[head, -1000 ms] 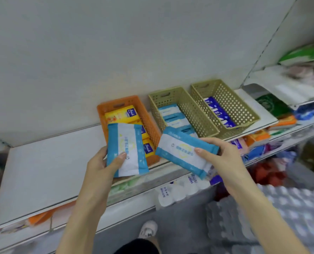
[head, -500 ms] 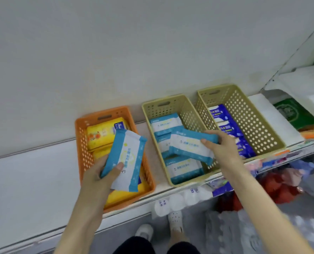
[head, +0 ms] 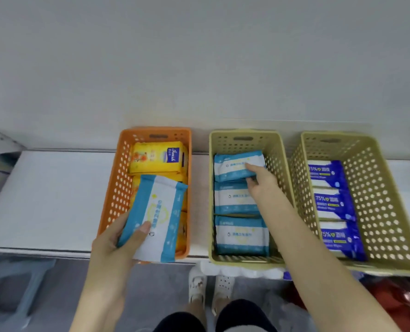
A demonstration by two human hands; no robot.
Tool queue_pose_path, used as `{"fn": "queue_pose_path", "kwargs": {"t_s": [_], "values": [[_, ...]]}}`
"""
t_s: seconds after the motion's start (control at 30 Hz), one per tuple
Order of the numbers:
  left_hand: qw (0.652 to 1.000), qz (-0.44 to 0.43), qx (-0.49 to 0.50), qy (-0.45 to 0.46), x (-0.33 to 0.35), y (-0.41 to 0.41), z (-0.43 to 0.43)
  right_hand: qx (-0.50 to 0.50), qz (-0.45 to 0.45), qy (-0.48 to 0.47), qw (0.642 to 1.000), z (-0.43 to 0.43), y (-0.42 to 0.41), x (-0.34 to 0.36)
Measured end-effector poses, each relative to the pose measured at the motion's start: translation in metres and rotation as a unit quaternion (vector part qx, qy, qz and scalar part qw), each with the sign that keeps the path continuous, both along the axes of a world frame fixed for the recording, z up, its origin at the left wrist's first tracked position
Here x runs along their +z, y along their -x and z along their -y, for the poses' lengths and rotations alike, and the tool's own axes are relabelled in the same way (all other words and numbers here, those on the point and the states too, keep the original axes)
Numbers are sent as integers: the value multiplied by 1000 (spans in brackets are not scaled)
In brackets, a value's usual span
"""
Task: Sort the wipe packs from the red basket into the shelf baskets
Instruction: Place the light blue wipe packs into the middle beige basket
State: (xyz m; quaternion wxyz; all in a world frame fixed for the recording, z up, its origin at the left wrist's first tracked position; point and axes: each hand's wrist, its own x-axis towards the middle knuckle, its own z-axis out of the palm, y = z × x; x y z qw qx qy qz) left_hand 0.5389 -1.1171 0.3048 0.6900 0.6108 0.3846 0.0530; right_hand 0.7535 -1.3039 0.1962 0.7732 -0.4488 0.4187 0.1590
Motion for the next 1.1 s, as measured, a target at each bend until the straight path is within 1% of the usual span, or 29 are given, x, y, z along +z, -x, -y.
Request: {"fn": "queue_pose_path", "kwargs": {"t_s": [0.07,0.17,0.23,0.3,0.43,0.5,0.6,0.73,0.87,0.97,1.1], "values": [[1000,-4,4,3,2,-3,-1,9,1,-10,1000,2,5,-1],[1000,0,0,8,5,-10,-3,60,-14,43,997,2,12,1],[1000,5,-1,13,8,-15,-4,81,-14,59,995,3,10,4],[1000,8,-4,16,10,-20,-5,61,-9,49,997,6,8,5],[1000,6,-11,19,13,-28,-7,-16,-17,43,999,-2,12,1],[1000,9,-13,19,14,-31,-8,-50,-16,60,997,-6,12,-2],[1000,9,-13,13,14,-35,-8,-82,-14,112,990,-9,12,-3],[1000,7,-26,16,12,-39,-5,-90,-24,138,986,-11,11,-6],[999,6,-43,13,7,-42,0,-51,-40,162,985,-10,12,-8],[998,2,-61,9,3,-44,4,-42,-55,144,987,-8,11,-8],[996,2,-87,14,-1,-47,9,-18,-46,101,994,-6,14,-3]]}}
